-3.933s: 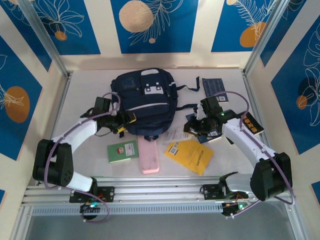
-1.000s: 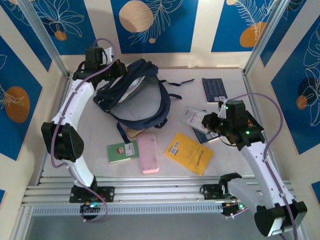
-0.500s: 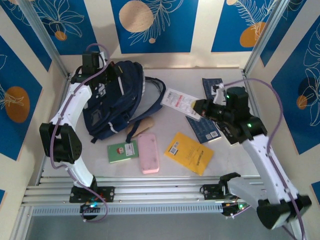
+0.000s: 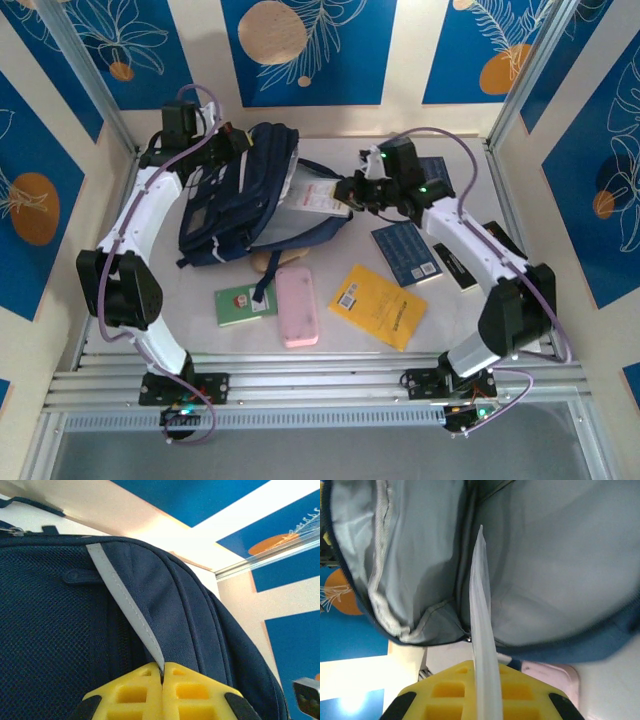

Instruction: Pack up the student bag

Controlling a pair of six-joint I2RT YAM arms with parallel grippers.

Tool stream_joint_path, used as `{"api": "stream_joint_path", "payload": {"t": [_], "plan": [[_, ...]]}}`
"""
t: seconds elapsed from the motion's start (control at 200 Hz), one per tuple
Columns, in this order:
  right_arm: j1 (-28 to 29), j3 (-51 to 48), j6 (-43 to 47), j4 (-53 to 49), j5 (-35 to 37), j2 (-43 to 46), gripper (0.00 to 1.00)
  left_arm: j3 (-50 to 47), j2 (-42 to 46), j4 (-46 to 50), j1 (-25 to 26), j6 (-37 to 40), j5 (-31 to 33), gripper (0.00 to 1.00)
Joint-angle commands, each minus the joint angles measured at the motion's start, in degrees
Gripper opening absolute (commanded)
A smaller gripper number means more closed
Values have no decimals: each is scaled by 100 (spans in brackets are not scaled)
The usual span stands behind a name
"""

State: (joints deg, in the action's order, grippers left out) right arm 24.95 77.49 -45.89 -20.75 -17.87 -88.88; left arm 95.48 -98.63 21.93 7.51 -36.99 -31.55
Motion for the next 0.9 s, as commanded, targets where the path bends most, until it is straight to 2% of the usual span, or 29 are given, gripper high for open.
{"api": "stream_joint_path", "payload": {"t": [0.0, 0.25, 0.42, 0.45, 0.535, 0.61, 0.64, 0.675, 0.685, 0.695, 0.895], "plan": [[375, 562, -107, 268, -193, -493, 0, 492, 368, -470, -37, 77, -549, 0], [856, 2126, -588, -182, 614, -2360, 0, 457, 362, -726, -56, -234, -679, 0], [1063, 3607, -946, -349, 767, -3821, 2, 545, 248, -922, -79, -449, -794, 0], [1147, 4089, -920, -480, 750, -4183, 7, 566, 217, -943, -81, -479, -808, 0], [1354, 5333, -788, -736, 565, -5062, 37, 607, 122, -966, -98, -489, -809, 0], [1474, 6422, -557, -1268, 600, -5607, 55, 596, 47, -997, -158, -527, -804, 0], [1514, 6666, -413, -1449, 715, -5673, 63, 586, 29, -1010, -191, -545, -794, 0], [1545, 6719, -232, -1537, 862, -5625, 66, 571, 15, -1030, -242, -565, -783, 0], [1552, 6702, -180, -1561, 910, -5595, 72, 562, 12, -1037, -257, -577, -787, 0], [1553, 6679, -137, -1569, 954, -5554, 74, 556, 6, -1041, -271, -580, -784, 0], [1439, 5366, 579, -1620, 1499, -4387, 79, 361, 34, -1094, -670, -712, -557, 0]]}}
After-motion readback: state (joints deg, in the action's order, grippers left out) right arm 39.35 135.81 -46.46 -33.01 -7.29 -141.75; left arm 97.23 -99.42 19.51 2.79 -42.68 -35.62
